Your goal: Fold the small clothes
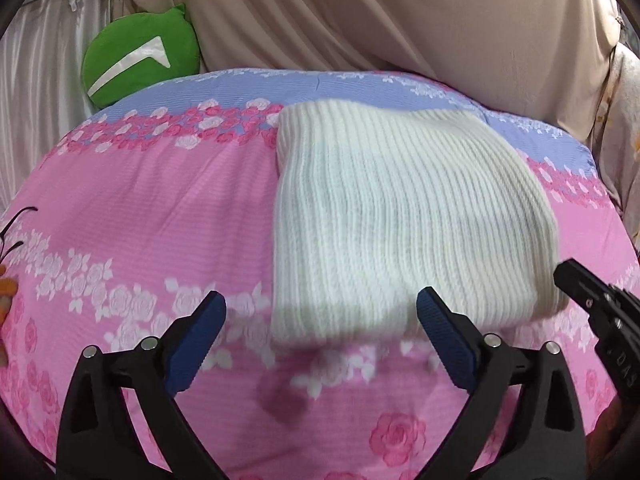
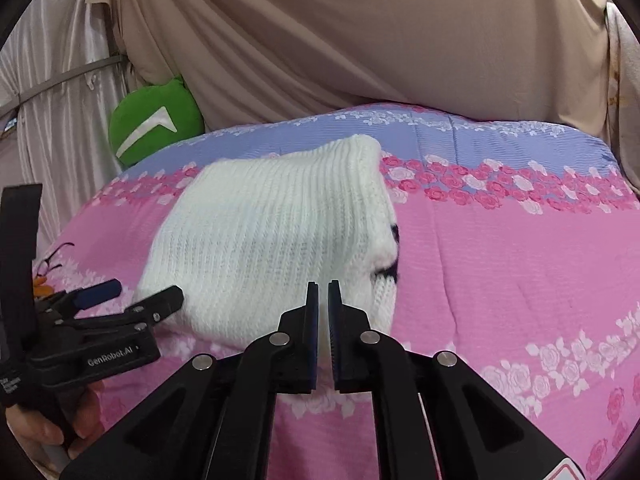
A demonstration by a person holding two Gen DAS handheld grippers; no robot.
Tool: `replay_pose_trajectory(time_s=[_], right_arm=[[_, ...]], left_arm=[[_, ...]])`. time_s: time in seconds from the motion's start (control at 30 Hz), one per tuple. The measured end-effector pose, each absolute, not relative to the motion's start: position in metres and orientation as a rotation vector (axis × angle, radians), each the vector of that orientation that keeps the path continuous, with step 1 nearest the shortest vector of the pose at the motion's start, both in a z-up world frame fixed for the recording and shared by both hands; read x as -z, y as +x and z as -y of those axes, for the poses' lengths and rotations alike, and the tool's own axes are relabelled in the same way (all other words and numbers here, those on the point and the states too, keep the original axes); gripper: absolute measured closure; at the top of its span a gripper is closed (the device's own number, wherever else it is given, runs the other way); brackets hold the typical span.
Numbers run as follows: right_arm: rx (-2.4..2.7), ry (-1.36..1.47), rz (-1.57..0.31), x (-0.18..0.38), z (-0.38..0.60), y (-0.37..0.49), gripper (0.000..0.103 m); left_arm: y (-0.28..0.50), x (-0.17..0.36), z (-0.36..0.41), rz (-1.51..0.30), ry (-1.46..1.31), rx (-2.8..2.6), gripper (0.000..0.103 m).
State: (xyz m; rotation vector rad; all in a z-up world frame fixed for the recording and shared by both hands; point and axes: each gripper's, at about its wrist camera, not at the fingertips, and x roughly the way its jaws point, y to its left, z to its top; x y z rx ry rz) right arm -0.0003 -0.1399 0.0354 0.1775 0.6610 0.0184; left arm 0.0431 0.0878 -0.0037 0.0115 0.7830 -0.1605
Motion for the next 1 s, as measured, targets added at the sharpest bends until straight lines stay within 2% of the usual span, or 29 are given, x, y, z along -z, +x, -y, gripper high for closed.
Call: replay_pose_trajectory(time_s=[0.1,0.2,0.27,0.33,0.37,0.77,1.0], right_arm=[[-0.023,0.215,-0.708,-0.016,0.140,-0.011,0.094],[0.016,0.195,-0.739,0.000,0.136,-0.018,0.084],[0.024,0.193,-0.738,0.002,0.135,-0.022,0.082],[0.035,0.184,-0.726,0.001,0.134,-0.023,0.063],[0.039,0.177,-0.729,0.002,0.133,-0.023,0.061],[0.064,0.139,-0.765,0.009,0.127,-0.019,0.060],[0.080,0.116,-0.762,0.008,0.122,-0.019,0.054]], left_arm=[[0.036,0.020,-0.085,-0.822,-0.001,0.169,0.007],[0.033,0.036,-0.079,-0.856,0.014,0.153,0.007],[0.030,0.036,-0.078,-0.848,0.029,0.124,0.007],[0.025,0.033,-0.077,-0.808,0.029,0.119,0.007],[0.023,0.032,-0.077,-0.795,0.029,0.121,0.007],[0.022,0.034,-0.073,-0.787,0.059,0.094,0.007],[0.023,0.036,-0.067,-0.794,0.087,0.084,0.007]])
